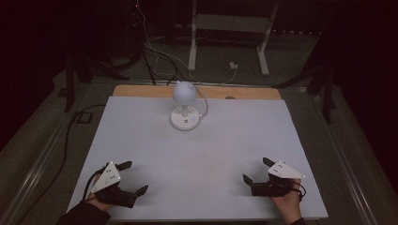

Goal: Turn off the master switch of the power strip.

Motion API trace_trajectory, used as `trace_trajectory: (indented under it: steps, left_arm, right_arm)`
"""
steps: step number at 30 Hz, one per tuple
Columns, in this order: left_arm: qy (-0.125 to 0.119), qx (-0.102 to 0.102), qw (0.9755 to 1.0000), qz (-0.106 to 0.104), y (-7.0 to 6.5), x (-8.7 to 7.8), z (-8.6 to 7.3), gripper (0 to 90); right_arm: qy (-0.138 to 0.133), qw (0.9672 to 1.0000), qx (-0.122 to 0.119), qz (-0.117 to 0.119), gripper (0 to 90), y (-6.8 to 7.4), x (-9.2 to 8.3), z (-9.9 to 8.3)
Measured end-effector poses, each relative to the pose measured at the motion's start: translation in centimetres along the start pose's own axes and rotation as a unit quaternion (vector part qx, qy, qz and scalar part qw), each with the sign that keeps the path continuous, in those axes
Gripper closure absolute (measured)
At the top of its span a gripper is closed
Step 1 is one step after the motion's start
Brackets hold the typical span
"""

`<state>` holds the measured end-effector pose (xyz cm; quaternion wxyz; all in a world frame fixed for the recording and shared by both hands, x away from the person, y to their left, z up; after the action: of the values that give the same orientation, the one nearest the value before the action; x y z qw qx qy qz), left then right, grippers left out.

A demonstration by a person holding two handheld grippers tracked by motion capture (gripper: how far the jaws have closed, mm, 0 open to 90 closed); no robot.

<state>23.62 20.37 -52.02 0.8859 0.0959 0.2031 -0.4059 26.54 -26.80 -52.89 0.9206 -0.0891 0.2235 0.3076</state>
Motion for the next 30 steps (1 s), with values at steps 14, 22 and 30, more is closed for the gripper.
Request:
trace_trajectory:
  steps: [14, 22, 30]
  left_arm:
    - [0.006, -0.005, 1.0000, -0.003, 0.1, 0.1, -0.1, 0.3]
    - [0.004, -0.003, 1.0000, 0.000, 0.1, 0.0, -0.1, 0.3]
    - [0.004, -0.003, 1.0000, 0.002, 0.1, 0.1, -0.1, 0.3]
  right_arm:
    - [0.022, 0.9997, -0.003, 0.003, 0.0, -0.1, 0.3, -0.2]
    - [0.017, 0.9998, -0.009, 0.005, 0.0, 0.1, 0.4, 0.0]
    - [0.031, 0.9992, 0.022, 0.014, 0.0, 0.2, 0.2, 0.9]
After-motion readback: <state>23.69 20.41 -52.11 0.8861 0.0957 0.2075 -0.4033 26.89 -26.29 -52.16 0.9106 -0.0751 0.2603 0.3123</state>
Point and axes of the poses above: each handheld gripper's, and its own axes: x roughly forward along the jaws, z roughly out of its top, y roughly to its left, the point moved 3 cm from there along x, roughly forward along the jaws
